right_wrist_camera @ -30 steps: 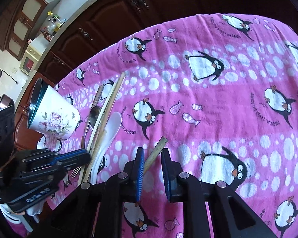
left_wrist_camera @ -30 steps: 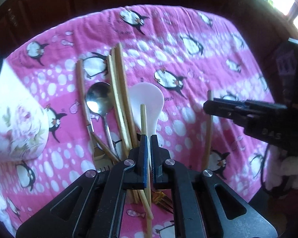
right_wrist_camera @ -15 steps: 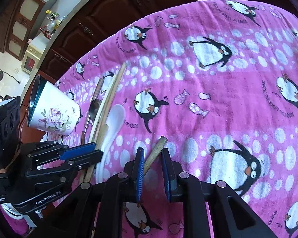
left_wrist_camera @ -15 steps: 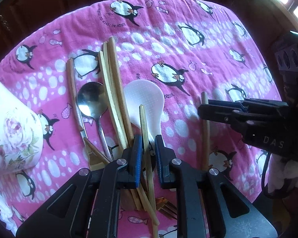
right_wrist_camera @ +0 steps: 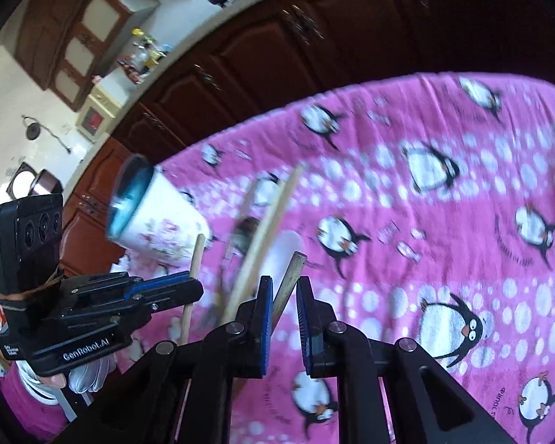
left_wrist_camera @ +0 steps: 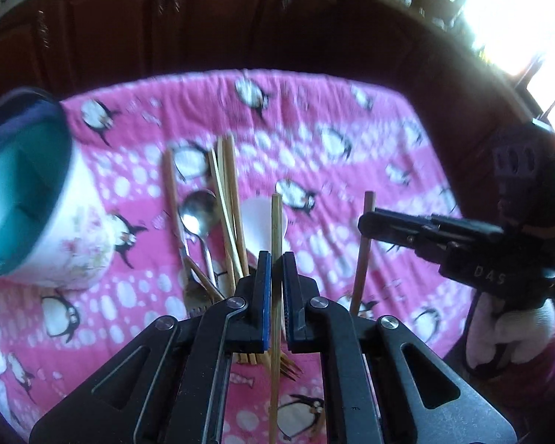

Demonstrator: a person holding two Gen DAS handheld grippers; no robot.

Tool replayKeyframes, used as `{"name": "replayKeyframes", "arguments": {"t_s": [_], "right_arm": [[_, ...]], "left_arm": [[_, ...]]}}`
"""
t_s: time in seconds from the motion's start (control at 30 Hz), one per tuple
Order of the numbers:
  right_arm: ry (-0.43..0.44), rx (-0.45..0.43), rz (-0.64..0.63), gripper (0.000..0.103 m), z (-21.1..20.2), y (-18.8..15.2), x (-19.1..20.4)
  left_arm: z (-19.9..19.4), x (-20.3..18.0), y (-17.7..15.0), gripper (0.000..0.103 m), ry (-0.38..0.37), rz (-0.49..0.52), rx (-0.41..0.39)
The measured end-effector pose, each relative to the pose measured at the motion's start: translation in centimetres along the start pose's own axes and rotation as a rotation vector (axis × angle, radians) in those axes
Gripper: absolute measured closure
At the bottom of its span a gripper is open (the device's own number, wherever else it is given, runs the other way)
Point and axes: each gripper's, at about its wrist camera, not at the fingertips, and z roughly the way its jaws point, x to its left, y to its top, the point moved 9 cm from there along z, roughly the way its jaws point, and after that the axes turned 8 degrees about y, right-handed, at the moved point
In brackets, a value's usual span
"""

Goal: Organize utensils
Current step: 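Lift the chopsticks with the left gripper and carry them over the holder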

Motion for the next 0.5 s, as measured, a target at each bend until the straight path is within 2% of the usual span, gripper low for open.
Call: {"name": "replayKeyframes", "arguments": {"t_s": [0.5], "right_arm": [[0.035,-0.082,-0.196,0.096,-4.7,2.7,9.6]], "left_arm": [[-12.0,3.8,1.6,0.099,-0.023,-0.105,-0.23]]}}
